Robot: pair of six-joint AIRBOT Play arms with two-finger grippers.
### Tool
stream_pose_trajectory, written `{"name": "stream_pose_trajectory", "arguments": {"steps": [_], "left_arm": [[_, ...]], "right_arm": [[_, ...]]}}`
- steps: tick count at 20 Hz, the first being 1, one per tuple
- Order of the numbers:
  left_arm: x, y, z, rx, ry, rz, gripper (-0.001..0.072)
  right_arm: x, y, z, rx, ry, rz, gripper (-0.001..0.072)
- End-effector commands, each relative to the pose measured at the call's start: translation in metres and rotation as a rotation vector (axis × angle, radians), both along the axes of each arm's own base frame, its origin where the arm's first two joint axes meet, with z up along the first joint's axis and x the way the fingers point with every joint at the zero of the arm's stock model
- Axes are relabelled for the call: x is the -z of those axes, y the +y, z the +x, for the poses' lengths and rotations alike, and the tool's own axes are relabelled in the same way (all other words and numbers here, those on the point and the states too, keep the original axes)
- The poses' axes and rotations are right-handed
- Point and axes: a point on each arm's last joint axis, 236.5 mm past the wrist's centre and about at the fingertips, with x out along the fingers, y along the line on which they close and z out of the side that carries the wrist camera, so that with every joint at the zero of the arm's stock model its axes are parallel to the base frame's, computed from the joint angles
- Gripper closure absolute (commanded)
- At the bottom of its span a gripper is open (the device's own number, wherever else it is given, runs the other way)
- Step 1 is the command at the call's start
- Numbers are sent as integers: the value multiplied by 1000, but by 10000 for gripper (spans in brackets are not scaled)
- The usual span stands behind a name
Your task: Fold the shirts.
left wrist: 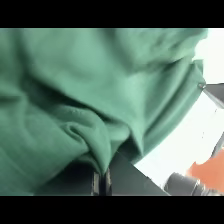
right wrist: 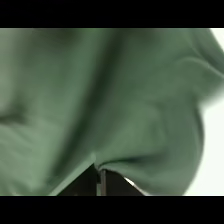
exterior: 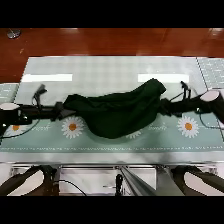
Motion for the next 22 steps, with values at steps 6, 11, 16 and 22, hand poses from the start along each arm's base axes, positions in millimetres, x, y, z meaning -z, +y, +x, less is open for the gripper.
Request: {"name": "stream_pose_trajectory", "arguments": {"steps": [6,11,16,22], "left_arm": [[-345,69,66,-257,-781,316,686],[-470,102,-21,-408,-1038,677,686],[-476,146,-97,-559,-1010,964,686],[-297,131,-26,-309,-643,874,686]], "right_arm": [[-379,-40,52,16,-806,-301,681],[-487,-29,-90,7,-1112,-429,681],[-472,-51,-199,100,-1067,-560,681],[-315,-57,-185,44,-663,-508,681]]}}
